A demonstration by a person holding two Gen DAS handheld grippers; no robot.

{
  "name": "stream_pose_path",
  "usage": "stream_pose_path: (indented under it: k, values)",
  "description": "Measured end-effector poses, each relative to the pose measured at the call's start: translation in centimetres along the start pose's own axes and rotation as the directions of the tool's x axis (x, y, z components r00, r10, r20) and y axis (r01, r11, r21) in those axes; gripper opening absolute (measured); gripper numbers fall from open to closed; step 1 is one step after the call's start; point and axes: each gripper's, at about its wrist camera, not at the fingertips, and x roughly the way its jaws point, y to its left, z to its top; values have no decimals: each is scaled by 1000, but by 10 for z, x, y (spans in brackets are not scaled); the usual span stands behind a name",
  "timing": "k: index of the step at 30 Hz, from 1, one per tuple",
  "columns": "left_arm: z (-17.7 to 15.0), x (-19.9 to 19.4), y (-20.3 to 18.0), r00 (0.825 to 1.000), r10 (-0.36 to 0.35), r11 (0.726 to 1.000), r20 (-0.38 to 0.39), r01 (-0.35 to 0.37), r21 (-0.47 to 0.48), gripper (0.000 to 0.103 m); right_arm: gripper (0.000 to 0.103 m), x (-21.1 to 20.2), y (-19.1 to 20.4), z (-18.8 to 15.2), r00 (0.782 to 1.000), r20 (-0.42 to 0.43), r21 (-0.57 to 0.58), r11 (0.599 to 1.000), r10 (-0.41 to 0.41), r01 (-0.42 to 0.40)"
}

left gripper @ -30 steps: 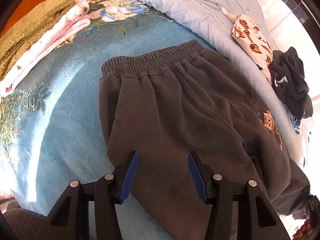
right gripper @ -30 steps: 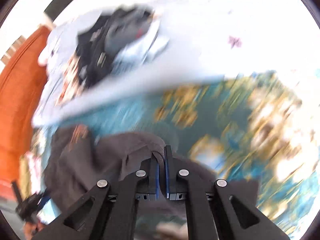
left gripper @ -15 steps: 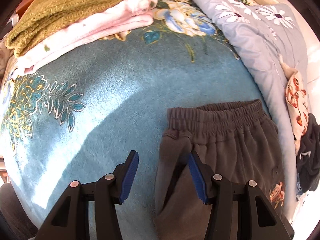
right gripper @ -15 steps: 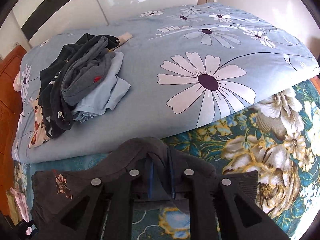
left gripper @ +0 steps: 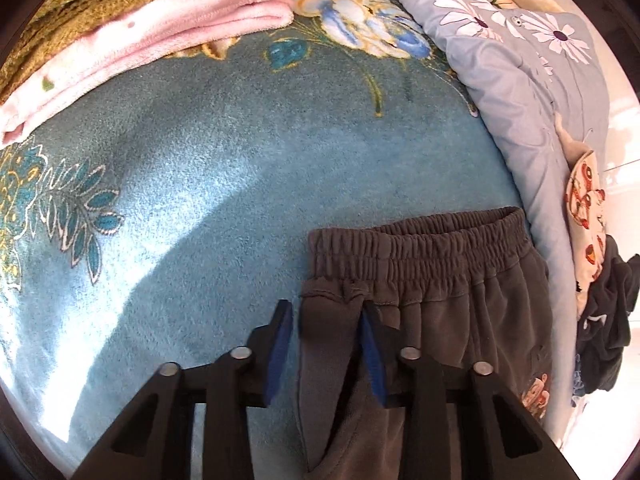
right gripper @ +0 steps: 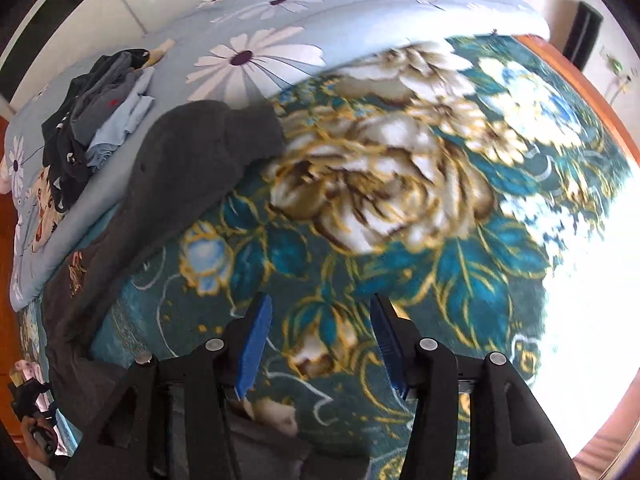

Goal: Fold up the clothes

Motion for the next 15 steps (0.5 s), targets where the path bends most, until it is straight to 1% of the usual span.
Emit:
stream_pose_path:
  k: [2, 4, 5, 8, 10, 11, 13, 15]
  values:
    - [0, -7, -1, 1000, -19, 1000, 18, 19, 18, 14, 53, 1, -26, -23, 999, -43, 84, 996, 10, -6]
    - [3, -18, 2, 997, -55, 998, 49, 55, 2, 10, 53, 2, -39, -42, 997, -67, 146, 989, 48, -38]
    - [5, -26, 5, 995, -61, 998, 79, 62, -10, 9, 53, 3, -45, -51, 994, -78, 171, 984, 71, -56]
    - [8, -55, 20, 979, -43, 997, 199, 55, -53, 9, 53, 3, -50, -75, 987, -117, 188, 978, 111, -88]
    - [11, -69, 33, 968, -13, 994, 250, 41, -106, 9, 53, 1, -52, -88, 986, -133, 173, 982, 103, -79]
    - [14, -71, 40, 966, 5, 989, 257, 32, -143, 8, 53, 0, -53, -94, 983, -140, 182, 979, 117, -90]
    - [16, -74, 58, 969, 19, 973, 246, 38, -226, 8, 53, -1, -56, -109, 971, -159, 213, 966, 180, -144]
    - [14, -72, 77, 977, -12, 950, 215, 78, -302, 8, 53, 0, -52, -124, 952, -179, 226, 952, 247, -205]
